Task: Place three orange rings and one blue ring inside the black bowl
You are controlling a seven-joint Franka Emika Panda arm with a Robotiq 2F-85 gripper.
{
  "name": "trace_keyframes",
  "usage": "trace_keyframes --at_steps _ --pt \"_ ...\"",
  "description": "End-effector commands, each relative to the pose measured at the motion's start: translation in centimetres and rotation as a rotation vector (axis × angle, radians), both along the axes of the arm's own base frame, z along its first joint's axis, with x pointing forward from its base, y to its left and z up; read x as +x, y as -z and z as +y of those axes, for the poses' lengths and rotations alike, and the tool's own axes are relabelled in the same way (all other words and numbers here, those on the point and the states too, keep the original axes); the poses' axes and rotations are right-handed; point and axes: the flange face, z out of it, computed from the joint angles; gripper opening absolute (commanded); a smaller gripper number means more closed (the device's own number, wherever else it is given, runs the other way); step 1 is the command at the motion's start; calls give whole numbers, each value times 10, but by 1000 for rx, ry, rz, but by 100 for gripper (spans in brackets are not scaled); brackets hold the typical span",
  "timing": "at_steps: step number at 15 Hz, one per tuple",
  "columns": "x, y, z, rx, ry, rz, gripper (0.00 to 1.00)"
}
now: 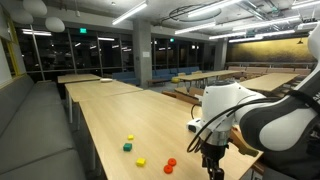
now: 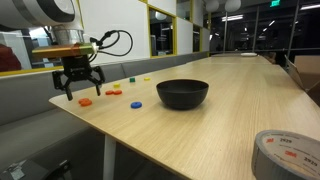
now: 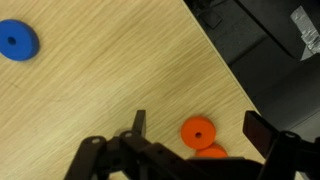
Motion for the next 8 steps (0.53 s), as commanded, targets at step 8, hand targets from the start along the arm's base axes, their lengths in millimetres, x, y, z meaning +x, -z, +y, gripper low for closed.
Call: trace_keyframes --at_steps 8 --pt "10 4 7 93 -28 6 100"
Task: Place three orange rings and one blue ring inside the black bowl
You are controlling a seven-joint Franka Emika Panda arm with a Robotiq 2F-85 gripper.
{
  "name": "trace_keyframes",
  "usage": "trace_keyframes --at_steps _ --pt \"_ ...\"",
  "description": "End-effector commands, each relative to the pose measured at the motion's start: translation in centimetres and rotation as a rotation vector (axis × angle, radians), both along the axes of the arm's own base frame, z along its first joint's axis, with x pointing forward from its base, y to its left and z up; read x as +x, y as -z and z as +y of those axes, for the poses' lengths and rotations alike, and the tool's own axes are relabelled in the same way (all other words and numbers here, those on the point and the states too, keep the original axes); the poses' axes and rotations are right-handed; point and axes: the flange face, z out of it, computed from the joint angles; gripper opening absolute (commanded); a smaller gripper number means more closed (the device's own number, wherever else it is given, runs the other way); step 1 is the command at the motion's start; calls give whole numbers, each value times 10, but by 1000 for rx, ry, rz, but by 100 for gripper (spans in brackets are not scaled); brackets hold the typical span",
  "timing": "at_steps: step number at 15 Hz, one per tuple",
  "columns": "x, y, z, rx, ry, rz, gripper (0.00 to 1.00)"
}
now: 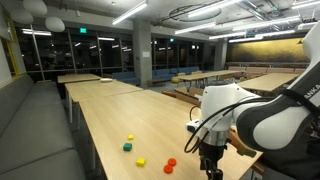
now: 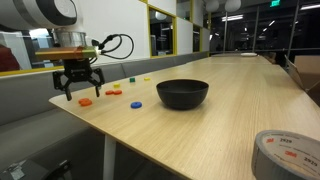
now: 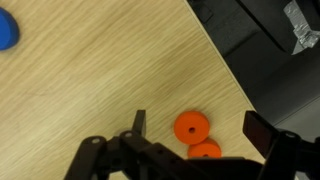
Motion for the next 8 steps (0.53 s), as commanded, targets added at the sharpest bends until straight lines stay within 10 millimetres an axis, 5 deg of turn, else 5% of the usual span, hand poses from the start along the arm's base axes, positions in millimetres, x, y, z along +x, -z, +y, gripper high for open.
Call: trace_keyframes --at_steps 1,8 --pt "7 0 8 44 -5 -8 100" --pt "14 9 13 47 3 -1 100"
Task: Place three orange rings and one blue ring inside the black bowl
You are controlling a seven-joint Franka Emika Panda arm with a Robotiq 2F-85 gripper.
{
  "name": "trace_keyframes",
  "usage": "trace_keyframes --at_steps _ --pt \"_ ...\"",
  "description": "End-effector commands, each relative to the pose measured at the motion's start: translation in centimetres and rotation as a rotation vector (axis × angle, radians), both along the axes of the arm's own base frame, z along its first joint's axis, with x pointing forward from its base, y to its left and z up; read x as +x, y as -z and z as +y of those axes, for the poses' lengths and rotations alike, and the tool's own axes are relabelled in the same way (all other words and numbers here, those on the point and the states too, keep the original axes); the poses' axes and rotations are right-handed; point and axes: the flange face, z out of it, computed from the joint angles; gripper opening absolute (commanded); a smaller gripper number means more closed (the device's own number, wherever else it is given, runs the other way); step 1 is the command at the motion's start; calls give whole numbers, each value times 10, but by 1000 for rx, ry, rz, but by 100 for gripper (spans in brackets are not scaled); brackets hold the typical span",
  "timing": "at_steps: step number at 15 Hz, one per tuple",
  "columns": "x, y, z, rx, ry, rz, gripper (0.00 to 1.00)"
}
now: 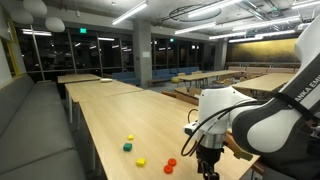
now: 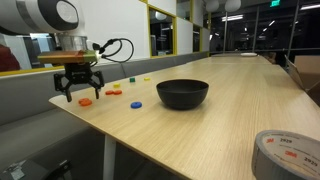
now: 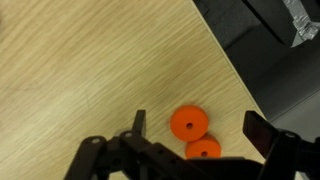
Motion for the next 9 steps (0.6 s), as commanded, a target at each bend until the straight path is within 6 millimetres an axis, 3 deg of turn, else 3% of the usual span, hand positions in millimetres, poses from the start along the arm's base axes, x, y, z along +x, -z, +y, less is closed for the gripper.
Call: trace_keyframes --at_steps 1,8,9 --pt "8 0 7 25 -2 -10 100" --pt "10 7 11 21 2 -10 100" --pt "10 8 12 21 -1 -11 95"
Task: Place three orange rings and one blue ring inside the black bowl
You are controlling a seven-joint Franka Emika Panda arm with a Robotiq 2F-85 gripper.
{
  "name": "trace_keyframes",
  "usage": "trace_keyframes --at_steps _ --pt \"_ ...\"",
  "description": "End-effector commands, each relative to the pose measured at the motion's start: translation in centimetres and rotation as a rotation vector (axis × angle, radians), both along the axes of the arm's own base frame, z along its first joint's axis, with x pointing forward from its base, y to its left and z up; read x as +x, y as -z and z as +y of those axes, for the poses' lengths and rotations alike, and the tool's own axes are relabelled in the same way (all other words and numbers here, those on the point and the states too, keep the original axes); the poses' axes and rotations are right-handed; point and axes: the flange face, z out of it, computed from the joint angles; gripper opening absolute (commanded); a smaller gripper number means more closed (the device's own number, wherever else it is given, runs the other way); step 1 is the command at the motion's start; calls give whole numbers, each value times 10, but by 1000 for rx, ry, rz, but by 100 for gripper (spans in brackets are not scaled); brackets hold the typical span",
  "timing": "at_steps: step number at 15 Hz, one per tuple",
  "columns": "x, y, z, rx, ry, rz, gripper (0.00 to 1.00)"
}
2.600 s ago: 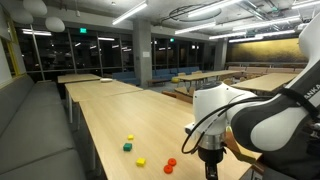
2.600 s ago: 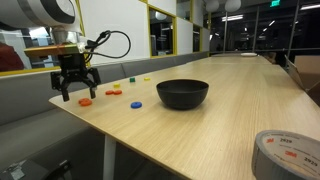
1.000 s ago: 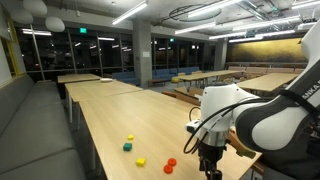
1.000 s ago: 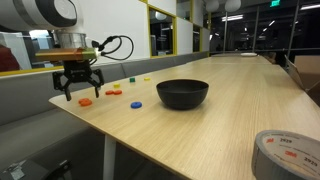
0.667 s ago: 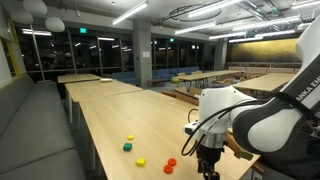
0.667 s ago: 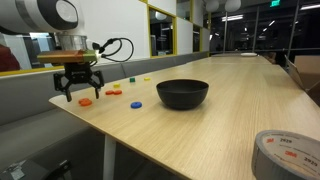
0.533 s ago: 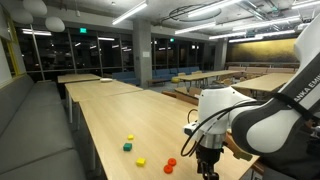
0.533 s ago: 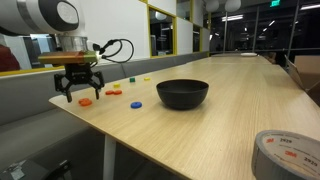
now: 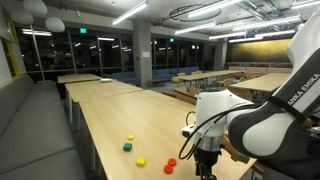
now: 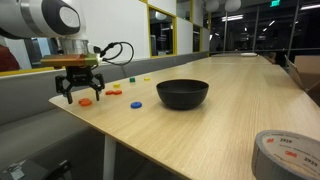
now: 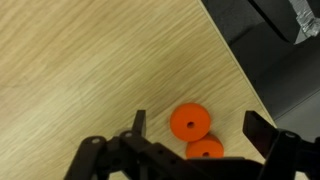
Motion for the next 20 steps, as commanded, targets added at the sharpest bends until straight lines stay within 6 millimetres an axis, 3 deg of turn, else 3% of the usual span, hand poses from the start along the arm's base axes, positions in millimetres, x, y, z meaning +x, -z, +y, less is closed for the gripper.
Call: trace_keyframes --at_steps 1,3,9,10,11,16,20 --pt "5 -1 7 18 -1 -18 74" --pt "6 -1 8 18 -3 -21 70" --pt "7 -3 8 17 -2 -30 24" --pt "7 -4 8 17 -1 -34 21" --pt "6 -5 8 13 -1 -35 27" --pt "3 -15 0 -20 50 -47 27" --pt "1 -39 -24 -23 169 -105 27"
